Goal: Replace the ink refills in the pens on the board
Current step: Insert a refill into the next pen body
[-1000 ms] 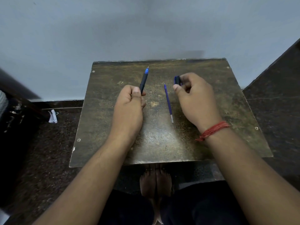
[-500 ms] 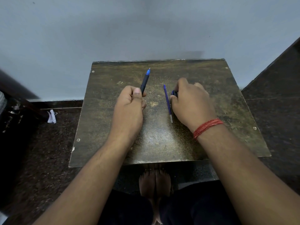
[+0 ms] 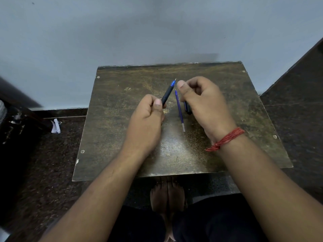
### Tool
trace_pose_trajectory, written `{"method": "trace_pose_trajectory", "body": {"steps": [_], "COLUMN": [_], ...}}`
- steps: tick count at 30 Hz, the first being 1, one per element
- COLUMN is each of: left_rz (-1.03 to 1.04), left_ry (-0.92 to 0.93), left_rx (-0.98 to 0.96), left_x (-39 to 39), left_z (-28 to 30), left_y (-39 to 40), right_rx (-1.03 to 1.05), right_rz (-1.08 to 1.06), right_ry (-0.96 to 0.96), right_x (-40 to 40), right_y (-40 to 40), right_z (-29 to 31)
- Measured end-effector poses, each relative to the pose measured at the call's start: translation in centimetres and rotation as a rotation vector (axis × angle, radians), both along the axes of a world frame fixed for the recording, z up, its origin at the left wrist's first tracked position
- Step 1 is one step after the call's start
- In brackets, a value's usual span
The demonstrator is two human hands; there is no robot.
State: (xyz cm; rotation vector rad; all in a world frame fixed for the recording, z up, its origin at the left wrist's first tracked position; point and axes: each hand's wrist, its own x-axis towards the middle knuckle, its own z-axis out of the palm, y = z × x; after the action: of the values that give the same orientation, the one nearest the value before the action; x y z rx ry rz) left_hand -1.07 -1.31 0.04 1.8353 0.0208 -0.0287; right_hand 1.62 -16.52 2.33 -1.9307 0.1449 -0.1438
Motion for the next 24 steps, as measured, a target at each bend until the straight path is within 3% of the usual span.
{"method": "trace_pose_trajectory", "body": {"steps": [3,12,21,24], "left_rz": [-0.044,-0.084,-0.179,-0.187], "left_ry": [-0.033,-0.034,0.171,0.194], "left_rx": [0.056,0.051,-0.398,-0.460], "left_x": [-0.4,-0.3,-0.2,-0.3], "left_z": [0.4,0.2,1.3,1.5], "left_y": [-0.2,-0.2,-0.8,-0.8], "right_rx": [0.211,0.575,0.665,0.650], "right_rz": [0.068,0.077,0.156,0.199], "right_ry": [0.027,0.064,-0.042,-0.040], "right_x": [-0.1,-0.1,0.5,0.6], "right_y": [0.6,0.6,0.3,0.2], "right_z": [-0.1,-0.1,-0.2,-0.5]}}
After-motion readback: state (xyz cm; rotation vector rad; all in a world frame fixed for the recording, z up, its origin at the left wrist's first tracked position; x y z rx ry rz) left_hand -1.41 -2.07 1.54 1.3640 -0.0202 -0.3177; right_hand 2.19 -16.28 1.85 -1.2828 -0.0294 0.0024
